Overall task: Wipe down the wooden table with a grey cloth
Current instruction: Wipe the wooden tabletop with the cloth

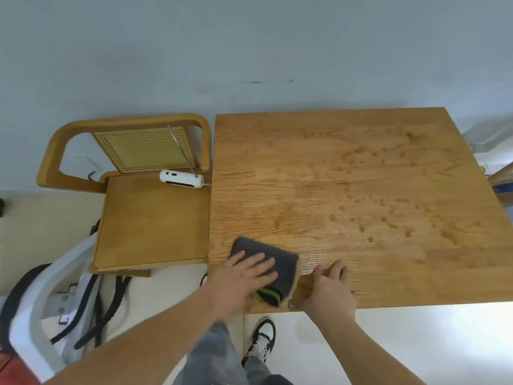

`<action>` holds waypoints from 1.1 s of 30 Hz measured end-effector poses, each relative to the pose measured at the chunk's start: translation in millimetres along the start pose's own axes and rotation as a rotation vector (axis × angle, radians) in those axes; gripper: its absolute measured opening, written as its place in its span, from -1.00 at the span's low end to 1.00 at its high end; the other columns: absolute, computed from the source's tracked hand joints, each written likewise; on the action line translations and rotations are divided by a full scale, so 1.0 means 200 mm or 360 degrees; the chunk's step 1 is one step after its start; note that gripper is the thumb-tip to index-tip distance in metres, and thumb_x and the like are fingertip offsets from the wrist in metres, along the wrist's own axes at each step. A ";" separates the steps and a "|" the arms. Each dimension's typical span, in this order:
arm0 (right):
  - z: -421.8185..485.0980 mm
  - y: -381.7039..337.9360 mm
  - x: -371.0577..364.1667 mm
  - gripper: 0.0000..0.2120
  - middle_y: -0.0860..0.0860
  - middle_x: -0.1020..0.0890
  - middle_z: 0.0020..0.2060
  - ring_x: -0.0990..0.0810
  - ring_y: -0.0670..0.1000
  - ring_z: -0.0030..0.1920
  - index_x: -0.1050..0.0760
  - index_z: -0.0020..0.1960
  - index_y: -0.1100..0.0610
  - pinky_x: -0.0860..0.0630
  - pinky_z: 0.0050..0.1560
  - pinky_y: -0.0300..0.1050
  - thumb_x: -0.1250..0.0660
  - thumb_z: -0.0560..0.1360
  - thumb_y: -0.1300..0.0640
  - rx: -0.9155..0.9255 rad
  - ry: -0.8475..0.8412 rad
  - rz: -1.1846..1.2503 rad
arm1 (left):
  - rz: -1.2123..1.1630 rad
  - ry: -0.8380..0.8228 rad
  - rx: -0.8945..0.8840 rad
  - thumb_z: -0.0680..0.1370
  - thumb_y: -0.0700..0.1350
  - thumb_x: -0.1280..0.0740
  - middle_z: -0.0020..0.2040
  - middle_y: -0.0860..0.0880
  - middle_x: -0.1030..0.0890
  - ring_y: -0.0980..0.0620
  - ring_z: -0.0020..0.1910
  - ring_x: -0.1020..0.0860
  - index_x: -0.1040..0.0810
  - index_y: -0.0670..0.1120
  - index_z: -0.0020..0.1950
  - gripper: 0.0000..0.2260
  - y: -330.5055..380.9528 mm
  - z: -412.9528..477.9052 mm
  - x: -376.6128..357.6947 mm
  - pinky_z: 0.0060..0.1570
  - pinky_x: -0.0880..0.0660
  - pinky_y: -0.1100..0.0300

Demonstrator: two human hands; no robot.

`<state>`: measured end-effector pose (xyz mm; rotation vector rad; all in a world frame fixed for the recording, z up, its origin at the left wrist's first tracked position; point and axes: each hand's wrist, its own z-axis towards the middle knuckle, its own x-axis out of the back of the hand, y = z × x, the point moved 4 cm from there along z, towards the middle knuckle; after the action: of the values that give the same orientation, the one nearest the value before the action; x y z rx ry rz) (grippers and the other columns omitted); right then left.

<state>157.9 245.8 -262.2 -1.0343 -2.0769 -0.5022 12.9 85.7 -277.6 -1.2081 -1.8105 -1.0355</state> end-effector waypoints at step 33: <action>0.04 -0.05 0.00 0.14 0.33 0.07 0.63 0.13 0.39 0.62 0.07 0.66 0.21 -0.17 0.59 0.19 -0.56 0.39 -0.17 -0.0157 -0.0104 0.0027 | -0.0367 0.0170 0.0473 0.73 0.00 -0.15 0.68 0.13 0.20 0.01 0.65 0.26 0.08 0.18 0.69 -0.41 -0.22 0.51 0.33 0.62 0.24 -0.10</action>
<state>146.3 245.0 -268.1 -1.1385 -2.1169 -0.5741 -61.3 191.2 -273.5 -0.7669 -1.9683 -0.8959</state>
